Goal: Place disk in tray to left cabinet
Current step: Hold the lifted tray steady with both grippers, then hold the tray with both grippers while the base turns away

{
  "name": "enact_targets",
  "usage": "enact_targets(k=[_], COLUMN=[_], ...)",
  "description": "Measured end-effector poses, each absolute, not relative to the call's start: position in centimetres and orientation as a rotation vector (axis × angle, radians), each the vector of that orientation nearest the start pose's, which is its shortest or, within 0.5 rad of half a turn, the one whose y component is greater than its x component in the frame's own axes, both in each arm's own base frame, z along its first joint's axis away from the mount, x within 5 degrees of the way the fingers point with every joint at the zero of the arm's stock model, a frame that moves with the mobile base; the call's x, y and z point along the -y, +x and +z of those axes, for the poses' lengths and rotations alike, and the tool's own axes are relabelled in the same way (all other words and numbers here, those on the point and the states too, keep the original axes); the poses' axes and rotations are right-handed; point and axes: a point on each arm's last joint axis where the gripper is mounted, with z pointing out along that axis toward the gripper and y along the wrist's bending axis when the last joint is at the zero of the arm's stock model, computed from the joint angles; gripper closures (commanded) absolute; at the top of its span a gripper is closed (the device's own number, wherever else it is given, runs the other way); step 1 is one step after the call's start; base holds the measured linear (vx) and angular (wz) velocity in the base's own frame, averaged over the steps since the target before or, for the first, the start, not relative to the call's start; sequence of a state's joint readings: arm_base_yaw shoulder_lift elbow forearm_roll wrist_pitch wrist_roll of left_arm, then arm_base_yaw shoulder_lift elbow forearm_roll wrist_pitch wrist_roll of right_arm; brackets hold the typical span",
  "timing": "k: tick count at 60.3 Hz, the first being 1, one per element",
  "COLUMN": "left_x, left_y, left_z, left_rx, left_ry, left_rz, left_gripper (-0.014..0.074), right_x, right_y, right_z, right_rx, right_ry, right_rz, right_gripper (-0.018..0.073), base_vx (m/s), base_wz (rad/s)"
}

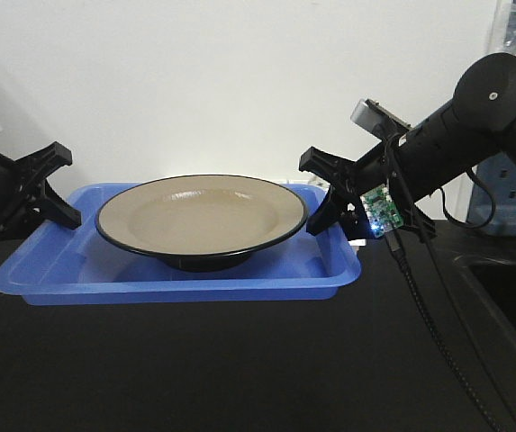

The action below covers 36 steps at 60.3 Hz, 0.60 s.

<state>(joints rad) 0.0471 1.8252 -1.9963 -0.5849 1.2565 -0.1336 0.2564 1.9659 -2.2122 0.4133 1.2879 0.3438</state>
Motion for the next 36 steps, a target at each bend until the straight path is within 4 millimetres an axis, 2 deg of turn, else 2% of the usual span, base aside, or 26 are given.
enact_targets(k=[36], left_x=[2.96], left_y=[39.26], left_z=[40.94], left_rx=[-2.478], left_ry=[-0.247], left_rz=[-0.816], left_gripper=[0.0598], right_x=[-14.15], right_y=[40.14], right_z=[40.43], right_rx=[-2.574], right_ry=[0.098], right_rz=[0.783], right_gripper=[0.0561], base_vx=[-0.11], base_wz=[0.41])
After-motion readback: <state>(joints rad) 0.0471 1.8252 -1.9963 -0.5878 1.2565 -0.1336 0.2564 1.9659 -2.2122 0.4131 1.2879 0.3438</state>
